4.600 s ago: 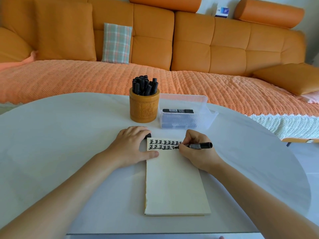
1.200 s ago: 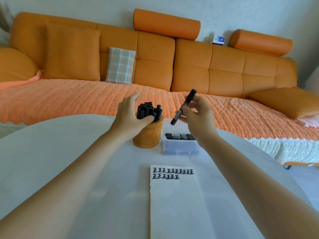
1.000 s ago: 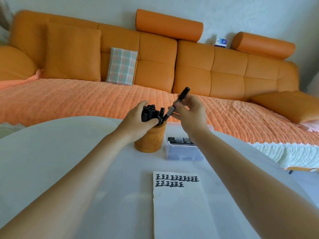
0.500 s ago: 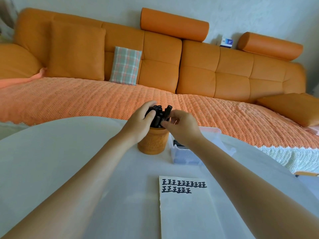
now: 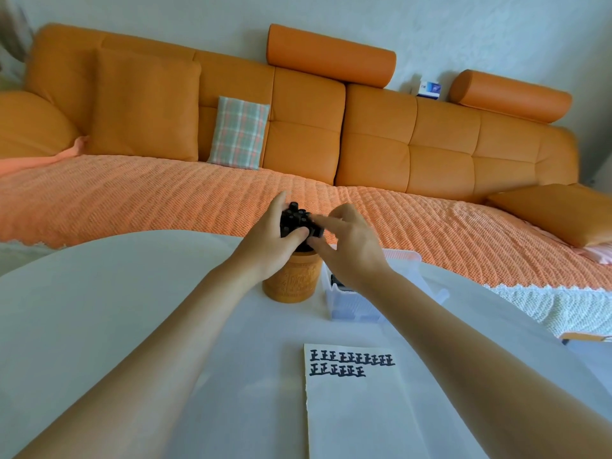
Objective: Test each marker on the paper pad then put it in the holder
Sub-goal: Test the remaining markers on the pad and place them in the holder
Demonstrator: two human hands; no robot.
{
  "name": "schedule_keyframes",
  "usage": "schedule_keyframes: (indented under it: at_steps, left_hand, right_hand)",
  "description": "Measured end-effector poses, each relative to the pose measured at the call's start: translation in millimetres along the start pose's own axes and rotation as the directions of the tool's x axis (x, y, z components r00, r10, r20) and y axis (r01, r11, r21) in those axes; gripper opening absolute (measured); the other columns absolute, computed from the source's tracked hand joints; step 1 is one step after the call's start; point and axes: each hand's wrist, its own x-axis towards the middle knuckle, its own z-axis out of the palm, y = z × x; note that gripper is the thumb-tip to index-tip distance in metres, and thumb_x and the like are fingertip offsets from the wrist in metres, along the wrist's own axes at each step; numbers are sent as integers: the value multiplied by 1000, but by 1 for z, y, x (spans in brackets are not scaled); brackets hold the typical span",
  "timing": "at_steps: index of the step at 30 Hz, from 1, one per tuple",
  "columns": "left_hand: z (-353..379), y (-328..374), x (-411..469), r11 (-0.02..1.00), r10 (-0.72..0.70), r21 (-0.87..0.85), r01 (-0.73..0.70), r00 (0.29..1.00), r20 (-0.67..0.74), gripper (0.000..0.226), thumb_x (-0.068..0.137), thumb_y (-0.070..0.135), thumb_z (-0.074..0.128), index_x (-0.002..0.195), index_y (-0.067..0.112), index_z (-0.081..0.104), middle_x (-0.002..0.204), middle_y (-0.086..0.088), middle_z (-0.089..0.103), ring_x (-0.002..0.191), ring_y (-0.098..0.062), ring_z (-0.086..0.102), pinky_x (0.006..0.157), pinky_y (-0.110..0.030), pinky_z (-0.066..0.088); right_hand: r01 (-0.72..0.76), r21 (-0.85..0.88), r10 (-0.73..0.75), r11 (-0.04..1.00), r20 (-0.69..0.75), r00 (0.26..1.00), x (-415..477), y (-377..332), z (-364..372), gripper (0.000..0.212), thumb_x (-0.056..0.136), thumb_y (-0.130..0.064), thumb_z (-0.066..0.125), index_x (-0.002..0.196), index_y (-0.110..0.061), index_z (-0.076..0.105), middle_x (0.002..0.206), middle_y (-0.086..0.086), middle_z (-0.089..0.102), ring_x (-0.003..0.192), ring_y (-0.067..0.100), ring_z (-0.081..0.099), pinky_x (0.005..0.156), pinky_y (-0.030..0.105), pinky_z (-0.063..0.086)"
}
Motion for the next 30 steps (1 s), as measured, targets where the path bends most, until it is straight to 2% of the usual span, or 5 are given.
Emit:
schedule_keyframes:
  at_steps: [8,13,17,24,30]
  left_hand:
    - [3,-1,-3,981,-46,189,37,998,47,84,92,48,58,156,23,11,160,3,20,146,-18,21,116,-38,24]
    - [-3,10,-13,944,205,296,-149,964,-169,65,88,33,64,145,19,36,146,-1,30,137,-19,27,114,-37,29]
    - [0,24,-36,889,429,305,-343,857,-286,20,86,19,61,106,19,59,103,5,53,95,-15,51,82,-22,44]
    - [25,-12,-94,923,83,347,-164,968,237,21,95,41,52,112,33,60,117,21,56,111,0,52,96,-30,45]
    - [19,-49,-125,795,8,581,-174,961,277,52,92,52,35,136,29,51,146,12,42,136,-8,32,113,-28,23]
  right_hand:
    - [-321,304,185,897,403,896,-6,-6,5,75,103,-15,42,159,-28,-7,159,0,32,140,23,39,98,24,34]
    - [-349,285,255,893,317,913,-12,24,-13,74,92,2,41,156,-29,22,157,-5,36,140,18,40,91,19,41]
    - [-394,54,353,917,349,868,-23,51,-34,46,95,-2,34,120,-25,65,124,-4,64,93,16,67,63,27,58]
    - [-339,-166,373,926,541,754,-32,68,-39,33,101,-23,43,122,-26,69,125,-7,63,97,12,62,82,22,49]
    - [-196,-402,428,894,640,638,-26,79,-26,44,100,-11,30,131,-14,62,137,6,59,125,28,55,109,43,42]
